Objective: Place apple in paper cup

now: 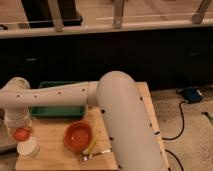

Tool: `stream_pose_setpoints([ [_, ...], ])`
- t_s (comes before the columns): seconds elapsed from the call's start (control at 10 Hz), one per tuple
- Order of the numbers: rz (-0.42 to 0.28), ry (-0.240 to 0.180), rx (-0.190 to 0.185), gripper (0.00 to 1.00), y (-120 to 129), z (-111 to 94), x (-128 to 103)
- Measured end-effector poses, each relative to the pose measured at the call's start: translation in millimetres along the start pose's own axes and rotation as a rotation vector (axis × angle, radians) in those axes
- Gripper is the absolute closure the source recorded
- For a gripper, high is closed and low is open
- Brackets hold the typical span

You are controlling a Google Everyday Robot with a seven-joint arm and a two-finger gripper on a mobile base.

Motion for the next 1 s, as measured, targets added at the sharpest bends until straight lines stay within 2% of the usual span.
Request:
stream_pose_setpoints([
  [1.0,-0.05,-0.042,0.026,0.56,0.5,2.0,-1.4],
])
